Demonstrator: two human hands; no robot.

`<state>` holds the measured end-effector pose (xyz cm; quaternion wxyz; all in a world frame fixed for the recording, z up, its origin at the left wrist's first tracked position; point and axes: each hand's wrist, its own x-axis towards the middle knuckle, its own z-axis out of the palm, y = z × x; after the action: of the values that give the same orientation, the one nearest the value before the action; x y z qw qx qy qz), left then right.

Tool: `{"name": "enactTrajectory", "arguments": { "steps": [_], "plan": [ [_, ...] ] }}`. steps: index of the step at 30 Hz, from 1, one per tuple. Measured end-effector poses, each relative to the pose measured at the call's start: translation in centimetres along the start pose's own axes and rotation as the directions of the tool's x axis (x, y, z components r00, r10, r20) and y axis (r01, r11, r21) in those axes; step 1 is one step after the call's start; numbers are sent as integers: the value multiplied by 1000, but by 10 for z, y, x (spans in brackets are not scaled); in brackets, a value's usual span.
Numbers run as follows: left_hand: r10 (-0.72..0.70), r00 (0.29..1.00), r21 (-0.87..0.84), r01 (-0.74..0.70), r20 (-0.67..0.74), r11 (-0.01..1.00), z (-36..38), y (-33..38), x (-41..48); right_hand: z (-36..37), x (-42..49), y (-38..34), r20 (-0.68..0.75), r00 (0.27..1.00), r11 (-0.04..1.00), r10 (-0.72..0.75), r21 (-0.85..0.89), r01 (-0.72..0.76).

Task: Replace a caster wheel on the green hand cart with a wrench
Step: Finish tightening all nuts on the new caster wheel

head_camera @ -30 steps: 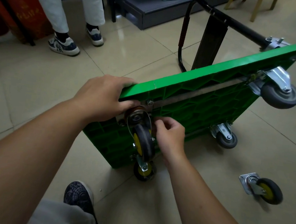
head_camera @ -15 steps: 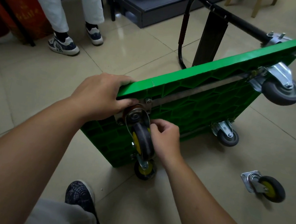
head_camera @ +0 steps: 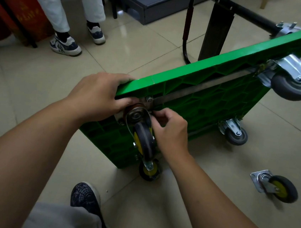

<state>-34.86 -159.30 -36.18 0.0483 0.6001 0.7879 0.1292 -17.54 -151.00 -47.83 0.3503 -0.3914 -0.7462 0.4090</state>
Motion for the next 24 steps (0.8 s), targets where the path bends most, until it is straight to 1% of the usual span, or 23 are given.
{"name": "enactTrajectory", "arguments": {
  "steps": [1,2,3,4,6,8,11,15,17,20,21,22,23,24],
  "plan": [
    [-5,1000,-3,5,6,1000,0,0,0,0,0,1,25,996,995,83,49,-84],
    [-7,1000,-6,7,11,1000,0,-1,0,1,-1,2,43,991,989,127,72,-130],
    [-8,1000,-8,8,12,1000,0,-2,0,1,-2,3,50,990,988,132,70,-135],
    [-9,1000,-8,9,10,1000,0,-2,0,2,-3,3,39,992,991,117,65,-119],
    [-11,1000,-9,11,10,1000,0,-1,0,1,-6,3,-18,997,990,71,124,-68],
    [-17,1000,-8,17,10,1000,-1,0,0,0,-4,6,-10,999,986,32,162,-30],
    [-16,1000,-12,16,17,1000,-1,2,-1,-1,-2,8,23,1000,995,-8,100,6],
    [-28,999,-14,29,29,999,-2,4,-2,3,-6,17,-5,1000,992,-8,124,9],
    [-36,999,-20,36,33,999,-3,4,-3,4,-7,32,21,998,987,55,153,-57],
    [-49,998,-31,51,49,998,-4,5,-3,-4,-12,81,-24,974,958,225,189,-216],
    [-57,997,-29,58,51,998,-5,5,-2,-8,-16,106,-33,960,950,279,156,-271],
    [-62,997,-29,64,54,998,-5,4,-1,-11,-23,134,-32,941,939,338,75,-334],
    [-66,996,-29,68,57,997,-5,2,0,-15,-33,163,-34,919,918,393,-47,-395],
    [-71,996,-32,73,62,997,-5,2,1,-20,-43,189,-47,894,874,446,-193,-446]
  ]
}}
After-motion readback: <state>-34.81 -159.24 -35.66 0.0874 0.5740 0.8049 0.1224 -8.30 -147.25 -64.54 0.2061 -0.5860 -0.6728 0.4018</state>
